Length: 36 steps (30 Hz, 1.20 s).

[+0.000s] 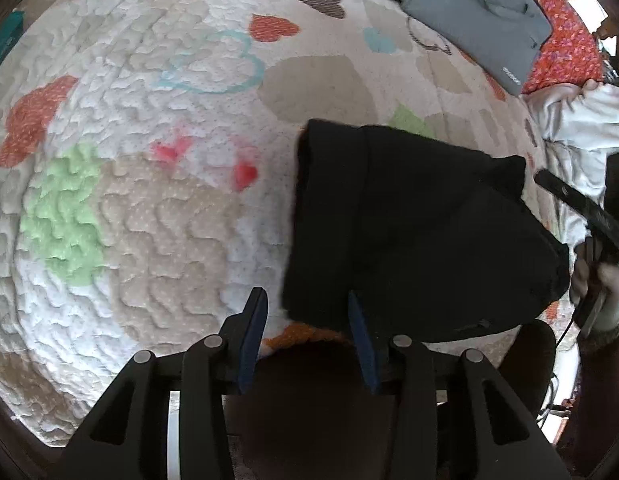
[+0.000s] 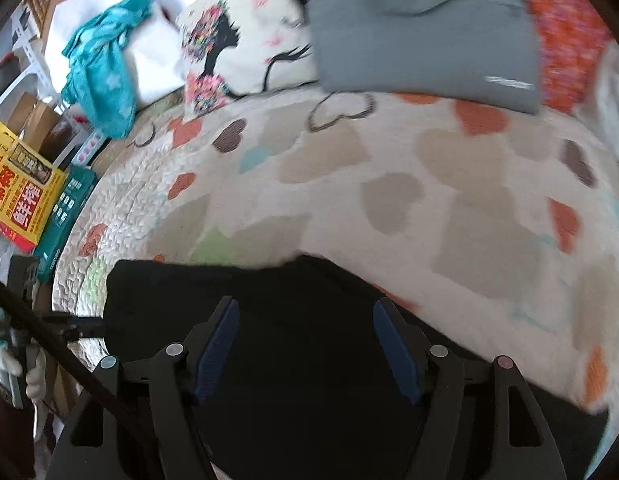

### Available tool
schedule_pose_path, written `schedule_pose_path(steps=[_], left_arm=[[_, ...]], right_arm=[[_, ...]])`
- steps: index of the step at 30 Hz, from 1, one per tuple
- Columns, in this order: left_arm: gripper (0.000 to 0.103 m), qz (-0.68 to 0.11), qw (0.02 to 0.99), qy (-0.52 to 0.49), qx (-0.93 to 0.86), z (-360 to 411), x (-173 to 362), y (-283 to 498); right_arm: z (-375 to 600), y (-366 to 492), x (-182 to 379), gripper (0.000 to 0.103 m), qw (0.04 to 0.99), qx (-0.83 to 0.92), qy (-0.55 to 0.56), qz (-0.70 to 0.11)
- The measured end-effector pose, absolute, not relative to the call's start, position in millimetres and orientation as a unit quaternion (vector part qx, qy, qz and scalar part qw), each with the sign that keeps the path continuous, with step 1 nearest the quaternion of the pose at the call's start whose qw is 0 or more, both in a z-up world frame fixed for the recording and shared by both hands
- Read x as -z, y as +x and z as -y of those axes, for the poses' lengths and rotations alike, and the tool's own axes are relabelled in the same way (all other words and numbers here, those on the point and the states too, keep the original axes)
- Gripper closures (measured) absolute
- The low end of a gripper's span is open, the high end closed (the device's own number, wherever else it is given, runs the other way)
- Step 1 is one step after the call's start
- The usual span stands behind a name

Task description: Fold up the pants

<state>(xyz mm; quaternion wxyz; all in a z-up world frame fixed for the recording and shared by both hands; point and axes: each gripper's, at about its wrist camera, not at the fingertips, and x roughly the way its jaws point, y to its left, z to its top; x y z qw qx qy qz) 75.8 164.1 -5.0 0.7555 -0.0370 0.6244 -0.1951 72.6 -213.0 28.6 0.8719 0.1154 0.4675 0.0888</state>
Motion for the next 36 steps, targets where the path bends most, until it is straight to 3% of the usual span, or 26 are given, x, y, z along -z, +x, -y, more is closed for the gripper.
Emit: schedule_pose_path(steps=[1,2,3,4,10,14,16,17,18,23,25,28,30,36], left_arm=[[0.063,-0.622,0.759,-0.032,0.188,-169.1,4.2,74.9],[0.063,-0.621,0.76,-0.034,0.187,-173.6,3.3,74.7],[0.063,-0.619,0.761,-0.042,0.188,-178.2,2.0,75.3],[0.063,-0.617,0.762,-0.049,0.188,-181.4,1.0,76.6],[0.063,-0.599,0.774,-0.081,0.189,-198.1,-4.0,87.9],[0.062,-0.595,0.771,-0.089,0.208,-184.2,-1.0,96.6],[0.061,-0.595,0.768,-0.094,0.215,-172.5,2.7,101.8],[0.06,-0.594,0.767,-0.1,0.221,-168.2,4.0,105.1],[0.056,-0.59,0.767,-0.106,0.228,-164.2,5.7,110.0],[0.048,-0.583,0.756,-0.12,0.272,-145.9,19.9,132.6],[0.041,-0.574,0.764,-0.101,0.277,-135.7,23.9,138.6],[0.026,-0.557,0.777,-0.069,0.286,-118.8,28.5,144.8],[0.009,-0.549,0.777,-0.072,0.298,-109.4,30.1,147.8],[0.006,-0.554,0.782,-0.072,0.278,-94.3,32.9,152.0]], right_arm=[[207.4,84.4,-22.2,0.029,0.867,-0.092,0.112,-0.477],[203.0,92.9,-16.6,0.041,0.858,-0.103,0.117,-0.489],[198.6,104.8,-7.4,0.084,0.841,-0.119,0.13,-0.512],[196.4,112.7,-2.8,0.098,0.833,-0.115,0.129,-0.525],[220.2,145.0,0.1,0.1,0.839,-0.044,0.149,-0.521],[225.1,153.1,-1.9,0.098,0.841,0.006,0.128,-0.525],[227.8,146.3,-12.5,0.076,0.847,0.018,0.139,-0.513],[229.1,141.3,-20.4,0.054,0.852,0.023,0.141,-0.503],[230.0,131.7,-29.8,0.044,0.859,0.018,0.151,-0.489],[260.7,70.3,-56.9,0.043,0.866,0.008,0.189,-0.463],[292.9,31.6,-63.1,0.042,0.868,0.036,0.21,-0.449],[350.6,-32.6,-61.9,0.039,0.865,0.104,0.237,-0.43],[384.7,-69.7,-51.8,0.036,0.854,0.137,0.265,-0.427],[447.5,-132.5,-5.3,0.034,0.828,0.174,0.344,-0.407]])
